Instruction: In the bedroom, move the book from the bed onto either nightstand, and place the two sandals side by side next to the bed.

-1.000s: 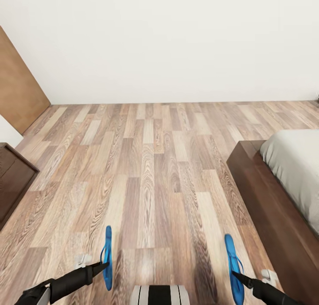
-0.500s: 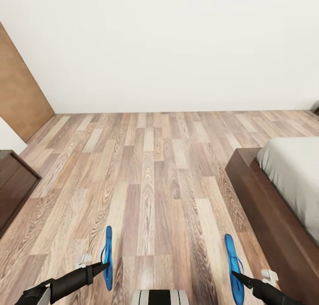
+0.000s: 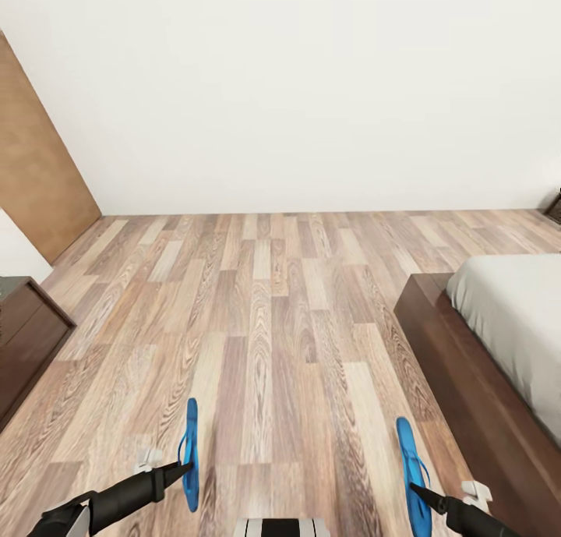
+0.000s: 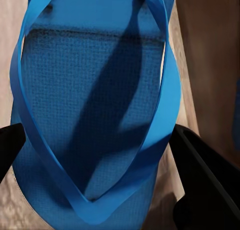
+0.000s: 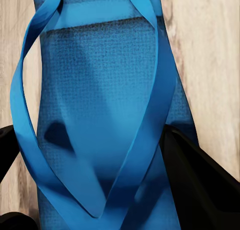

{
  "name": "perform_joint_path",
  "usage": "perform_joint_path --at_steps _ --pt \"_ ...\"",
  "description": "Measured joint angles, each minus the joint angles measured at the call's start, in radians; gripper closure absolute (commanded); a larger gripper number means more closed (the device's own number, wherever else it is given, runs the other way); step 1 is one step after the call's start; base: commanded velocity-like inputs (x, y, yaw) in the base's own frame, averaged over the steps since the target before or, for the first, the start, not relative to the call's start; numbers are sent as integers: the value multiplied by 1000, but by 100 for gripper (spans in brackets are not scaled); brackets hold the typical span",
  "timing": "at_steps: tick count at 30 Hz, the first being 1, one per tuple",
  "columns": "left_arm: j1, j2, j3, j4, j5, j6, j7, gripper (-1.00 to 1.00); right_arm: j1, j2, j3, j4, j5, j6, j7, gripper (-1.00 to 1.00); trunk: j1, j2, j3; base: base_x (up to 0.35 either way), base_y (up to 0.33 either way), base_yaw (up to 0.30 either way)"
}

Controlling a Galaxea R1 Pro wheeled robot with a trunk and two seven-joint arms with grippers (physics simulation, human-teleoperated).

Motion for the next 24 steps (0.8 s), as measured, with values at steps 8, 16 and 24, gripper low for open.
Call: perform_joint_path --at_steps 8,16,24 --pt "0 -11 0 12 -1 -1 3 100 0 0 3 42 1 -1 -2 100 -4 2 31 0 0 0" --pt "0 -18 0 42 -1 -2 3 100 0 1 0 72 -1 -1 -1 100 -7 4 62 0 0 0" --pt "0 -25 0 48 -2 -2 4 100 0 2 0 74 -1 -1 -1 100 -11 6 93 0 0 0"
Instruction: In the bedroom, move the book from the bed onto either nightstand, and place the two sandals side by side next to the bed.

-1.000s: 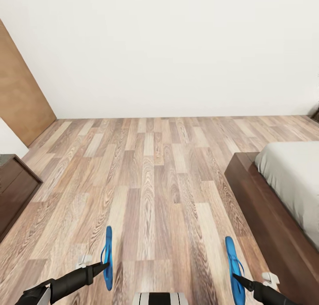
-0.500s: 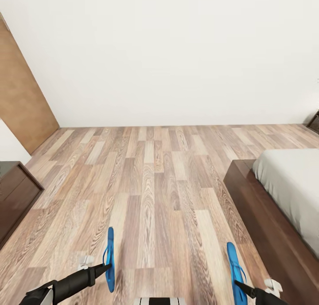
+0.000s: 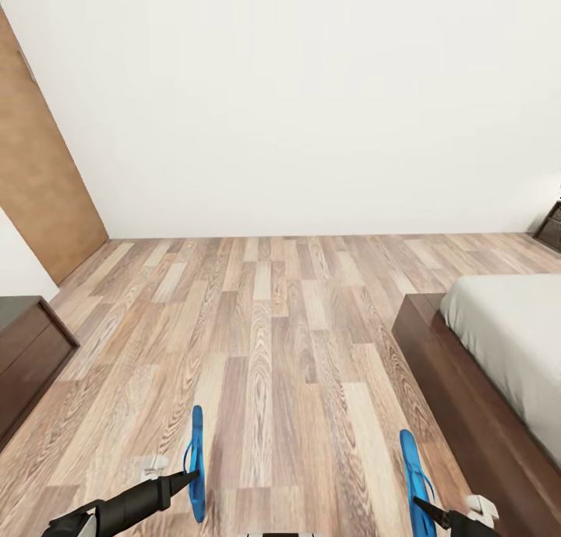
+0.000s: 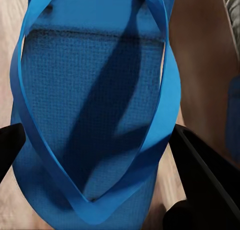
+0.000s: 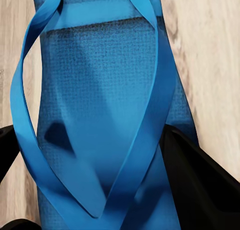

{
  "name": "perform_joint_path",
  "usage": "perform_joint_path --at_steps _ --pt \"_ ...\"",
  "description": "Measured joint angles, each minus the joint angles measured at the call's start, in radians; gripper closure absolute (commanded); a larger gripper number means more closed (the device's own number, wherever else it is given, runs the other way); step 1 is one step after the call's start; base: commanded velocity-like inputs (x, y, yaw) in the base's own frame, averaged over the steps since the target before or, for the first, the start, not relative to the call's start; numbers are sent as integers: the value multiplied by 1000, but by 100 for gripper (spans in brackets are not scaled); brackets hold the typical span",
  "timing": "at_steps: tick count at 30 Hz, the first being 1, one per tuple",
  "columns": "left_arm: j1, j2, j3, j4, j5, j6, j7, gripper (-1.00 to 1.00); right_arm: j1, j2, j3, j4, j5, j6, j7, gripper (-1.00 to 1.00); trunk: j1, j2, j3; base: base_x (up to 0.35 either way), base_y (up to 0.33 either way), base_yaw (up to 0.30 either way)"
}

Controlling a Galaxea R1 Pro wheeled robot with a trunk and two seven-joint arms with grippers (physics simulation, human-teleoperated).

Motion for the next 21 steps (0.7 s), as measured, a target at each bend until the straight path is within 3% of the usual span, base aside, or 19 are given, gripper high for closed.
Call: perform_joint_path --at_steps 18,21 --pt "0 -8 -1 0 -1 0 6 100 0 0 0 0 0 0 0 100 -8 4 70 0 0 0" --pt "0 -15 -3 0 -2 0 64 100 0 1 1 0 0 0 0 100 -9 5 81 0 0 0"
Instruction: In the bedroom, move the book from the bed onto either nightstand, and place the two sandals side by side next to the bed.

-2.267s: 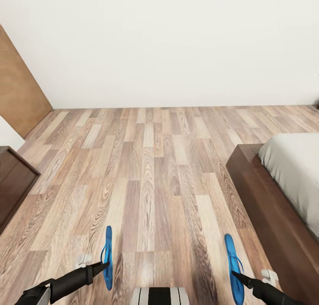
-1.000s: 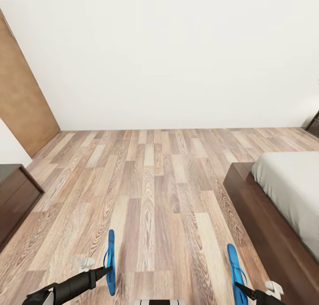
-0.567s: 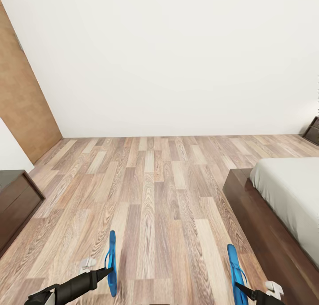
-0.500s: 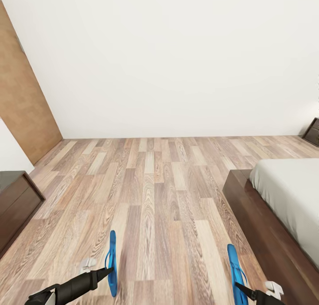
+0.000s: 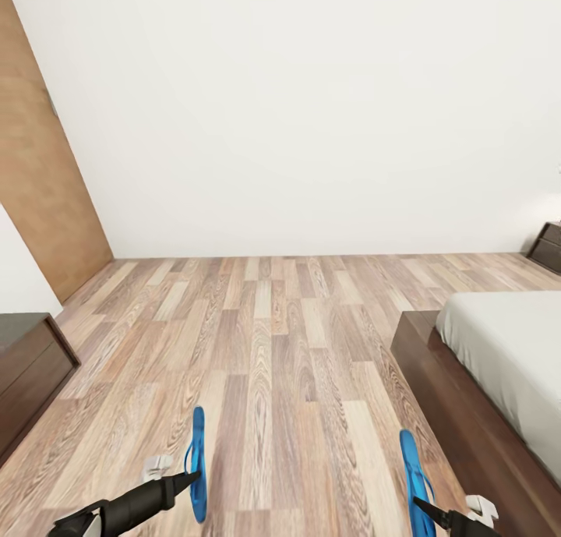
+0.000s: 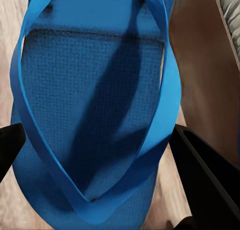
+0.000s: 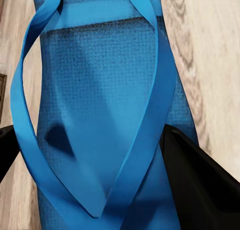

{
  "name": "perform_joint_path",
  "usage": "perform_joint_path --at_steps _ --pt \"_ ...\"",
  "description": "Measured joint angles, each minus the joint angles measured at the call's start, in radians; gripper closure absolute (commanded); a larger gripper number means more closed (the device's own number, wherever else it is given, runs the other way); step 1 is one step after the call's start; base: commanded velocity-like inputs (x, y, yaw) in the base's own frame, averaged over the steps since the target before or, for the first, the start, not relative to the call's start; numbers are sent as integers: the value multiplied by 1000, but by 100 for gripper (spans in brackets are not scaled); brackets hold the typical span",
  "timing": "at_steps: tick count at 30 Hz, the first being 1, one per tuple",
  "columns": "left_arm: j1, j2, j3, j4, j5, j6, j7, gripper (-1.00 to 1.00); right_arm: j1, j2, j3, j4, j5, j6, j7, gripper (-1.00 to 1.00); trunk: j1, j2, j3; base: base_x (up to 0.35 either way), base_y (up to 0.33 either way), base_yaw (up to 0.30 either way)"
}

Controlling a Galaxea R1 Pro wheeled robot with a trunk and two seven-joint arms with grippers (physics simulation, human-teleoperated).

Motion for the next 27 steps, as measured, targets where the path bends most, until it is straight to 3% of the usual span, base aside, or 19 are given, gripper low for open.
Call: perform_joint_path --at_steps 6,7,9,11,13,14,15,19,27 --pt "0 -13 -1 0 -1 -1 54 100 0 4 4 2 1 -1 -3 100 -3 1 23 0 0 0" --pt "0 -17 -4 0 -3 -1 74 100 0 22 7 6 2 -1 -16 100 -3 2 27 0 0 0" --pt "0 -27 -16 1 -4 -10 113 100 0 80 16 12 5 -2 -87 100 -4 2 35 0 0 0" --pt "0 -51 -33 15 -18 -44 164 100 0 131 14 13 18 -2 -209 100 -5 3 42 0 0 0" --pt "0 -84 -44 48 -36 -88 236 100 0 157 15 14 68 -2 -296 100 -6 3 50 0 0 0" --pt "1 -104 -53 70 -52 -115 288 100 0 164 16 14 115 -2 -319 100 -6 3 54 0 0 0" --pt "1 -125 -62 91 -67 -142 339 100 0 167 15 13 153 -2 -332 100 -7 4 58 0 0 0" --pt "0 -151 -71 116 -93 -175 398 100 0 168 5 9 184 -1 -340 100 -9 4 74 0 0 0" --pt "0 -152 -70 146 -102 -186 415 100 0 169 2 9 195 -1 -342 100 -12 6 104 0 0 0"
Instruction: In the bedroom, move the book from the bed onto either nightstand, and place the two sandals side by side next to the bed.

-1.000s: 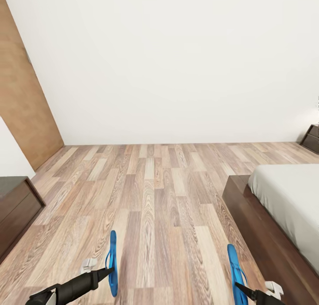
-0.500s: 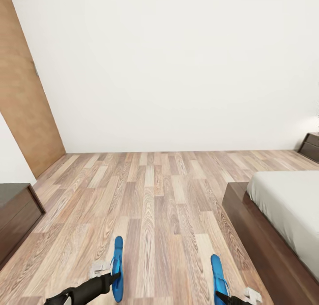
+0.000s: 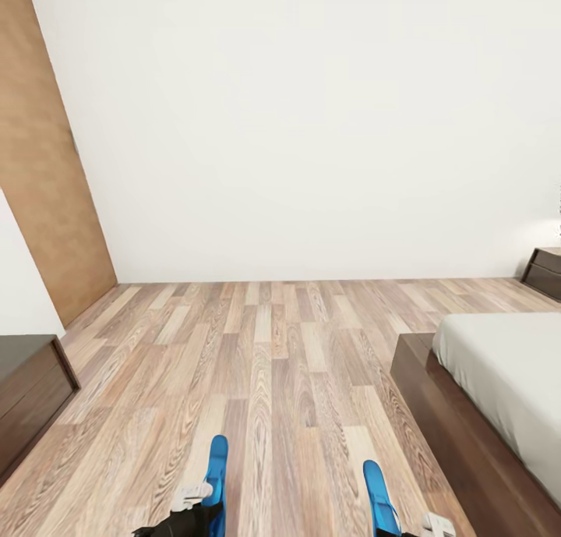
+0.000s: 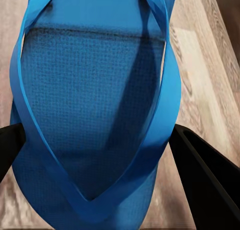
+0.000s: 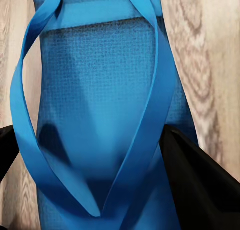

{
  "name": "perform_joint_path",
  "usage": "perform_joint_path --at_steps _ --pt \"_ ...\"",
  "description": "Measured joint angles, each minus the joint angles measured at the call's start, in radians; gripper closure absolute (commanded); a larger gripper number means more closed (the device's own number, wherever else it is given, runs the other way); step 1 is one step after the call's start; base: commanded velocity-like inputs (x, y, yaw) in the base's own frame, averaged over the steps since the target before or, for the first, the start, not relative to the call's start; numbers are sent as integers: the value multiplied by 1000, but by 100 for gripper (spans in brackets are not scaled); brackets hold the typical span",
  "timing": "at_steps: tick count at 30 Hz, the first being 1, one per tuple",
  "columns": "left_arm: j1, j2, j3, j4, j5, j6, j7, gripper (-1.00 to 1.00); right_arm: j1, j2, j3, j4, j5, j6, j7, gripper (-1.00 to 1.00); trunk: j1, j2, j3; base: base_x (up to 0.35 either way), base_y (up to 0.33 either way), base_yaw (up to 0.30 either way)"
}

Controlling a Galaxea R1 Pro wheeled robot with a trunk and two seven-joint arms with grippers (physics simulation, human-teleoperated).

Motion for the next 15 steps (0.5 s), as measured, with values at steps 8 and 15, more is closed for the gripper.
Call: perform_joint_path --at_steps 8,15 --pt "0 -4 -1 25 2 -13 1 100 0 -1 -1 1 2 -1 1 100 -17 30 28 0 0 0" --pt "0 -3 0 33 4 -14 0 100 0 -1 0 1 2 0 1 100 -44 79 50 0 0 0"
